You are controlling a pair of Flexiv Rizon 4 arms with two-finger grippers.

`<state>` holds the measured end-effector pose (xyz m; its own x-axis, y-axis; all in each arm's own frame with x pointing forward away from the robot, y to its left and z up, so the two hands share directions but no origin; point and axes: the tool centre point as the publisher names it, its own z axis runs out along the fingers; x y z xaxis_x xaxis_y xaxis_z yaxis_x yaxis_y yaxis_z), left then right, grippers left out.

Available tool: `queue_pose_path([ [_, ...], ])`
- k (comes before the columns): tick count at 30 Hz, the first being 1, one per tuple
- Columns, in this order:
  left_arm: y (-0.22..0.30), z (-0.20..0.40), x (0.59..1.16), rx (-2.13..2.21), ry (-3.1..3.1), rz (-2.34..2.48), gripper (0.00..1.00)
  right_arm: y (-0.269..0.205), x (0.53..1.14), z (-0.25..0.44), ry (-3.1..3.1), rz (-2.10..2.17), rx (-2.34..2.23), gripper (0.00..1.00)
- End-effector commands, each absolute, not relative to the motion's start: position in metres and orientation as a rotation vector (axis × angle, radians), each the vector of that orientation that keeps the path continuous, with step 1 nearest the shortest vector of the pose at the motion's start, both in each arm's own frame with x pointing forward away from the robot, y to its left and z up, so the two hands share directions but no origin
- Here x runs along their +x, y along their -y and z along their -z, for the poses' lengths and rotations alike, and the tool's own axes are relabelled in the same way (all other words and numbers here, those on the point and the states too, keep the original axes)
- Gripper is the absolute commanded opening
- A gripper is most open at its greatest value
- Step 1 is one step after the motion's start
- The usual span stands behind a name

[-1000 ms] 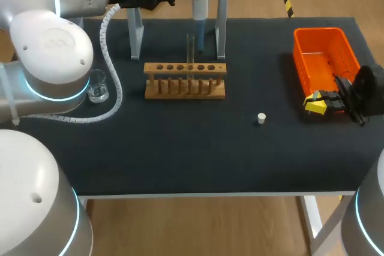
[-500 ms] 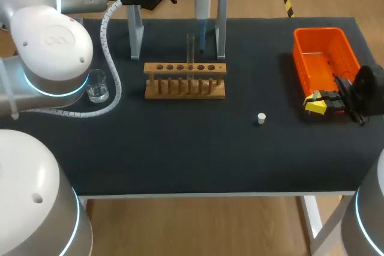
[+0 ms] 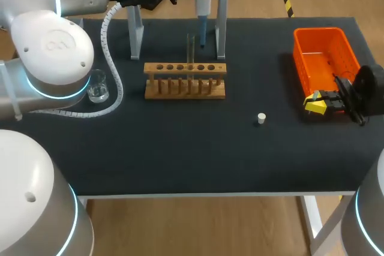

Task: Invert the test tube, pick up the pipette, mount the tip to pipette, aspirate from beaker and dispense into the tube, eject the tip, return the pipette, and cap with the stopper.

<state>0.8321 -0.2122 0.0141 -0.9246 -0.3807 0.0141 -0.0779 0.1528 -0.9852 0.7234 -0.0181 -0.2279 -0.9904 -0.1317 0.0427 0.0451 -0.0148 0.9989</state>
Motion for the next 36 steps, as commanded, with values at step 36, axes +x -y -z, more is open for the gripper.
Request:
queue_pose_path([
  [36,0.230,-0.004,0.841,-0.394,-2.232,1.891,0.00,0.018,0.723,0.228,2.115,2.151,0.095,0.00],
])
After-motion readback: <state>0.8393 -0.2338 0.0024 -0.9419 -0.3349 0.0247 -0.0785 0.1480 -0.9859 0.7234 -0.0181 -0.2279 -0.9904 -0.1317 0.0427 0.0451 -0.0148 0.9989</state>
